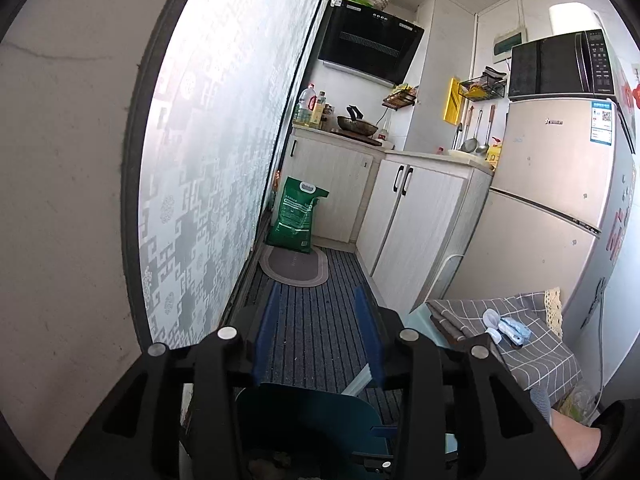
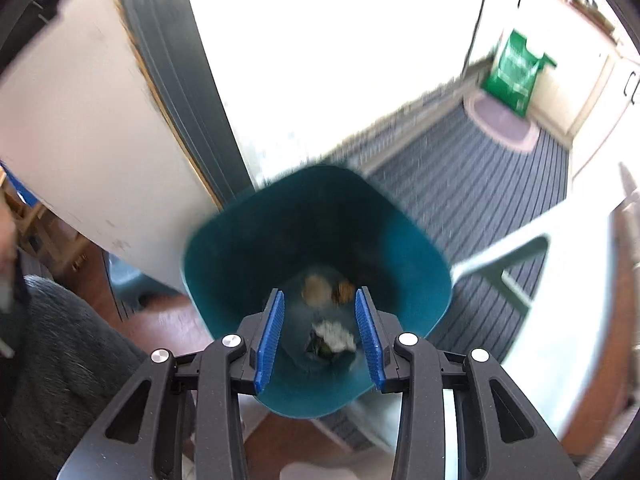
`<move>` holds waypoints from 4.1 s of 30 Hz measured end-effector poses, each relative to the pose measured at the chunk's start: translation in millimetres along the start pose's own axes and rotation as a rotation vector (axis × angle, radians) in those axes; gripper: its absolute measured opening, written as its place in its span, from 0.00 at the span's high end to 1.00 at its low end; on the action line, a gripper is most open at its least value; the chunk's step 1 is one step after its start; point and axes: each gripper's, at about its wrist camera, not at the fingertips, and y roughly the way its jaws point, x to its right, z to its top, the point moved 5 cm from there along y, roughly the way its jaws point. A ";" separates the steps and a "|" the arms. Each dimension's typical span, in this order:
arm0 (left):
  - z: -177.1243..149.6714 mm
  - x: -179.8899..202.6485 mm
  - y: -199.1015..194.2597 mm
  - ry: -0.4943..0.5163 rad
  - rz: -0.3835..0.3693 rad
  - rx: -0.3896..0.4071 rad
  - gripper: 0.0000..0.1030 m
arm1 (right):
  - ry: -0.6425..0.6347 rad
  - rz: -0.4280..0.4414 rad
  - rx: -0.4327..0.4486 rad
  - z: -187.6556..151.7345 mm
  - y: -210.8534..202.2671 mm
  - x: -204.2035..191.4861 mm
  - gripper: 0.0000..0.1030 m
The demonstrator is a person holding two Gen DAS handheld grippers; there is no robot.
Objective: Collect trash
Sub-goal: 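Move both grippers back over the table, then grasp the blue-and-white wet-wipes packet with the right gripper, then grasp the small white lid with the left gripper while the right gripper lifts the packet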
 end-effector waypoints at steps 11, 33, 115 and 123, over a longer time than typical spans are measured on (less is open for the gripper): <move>0.5 31.7 8.8 0.026 -0.029 -0.005 0.50 | 0.051 -0.112 0.247 16.1 -91.0 35.9 0.54; -21.7 125.9 50.0 0.124 -0.103 -0.087 0.20 | 0.335 -0.294 0.444 -64.3 -177.3 173.2 0.04; -103.2 263.0 182.7 0.379 -0.118 -0.496 0.69 | 0.564 -0.082 0.484 -148.5 -219.3 266.1 0.31; -90.1 257.7 166.8 0.346 -0.141 -0.443 0.69 | 0.542 -0.090 0.470 -139.5 -216.2 257.4 0.31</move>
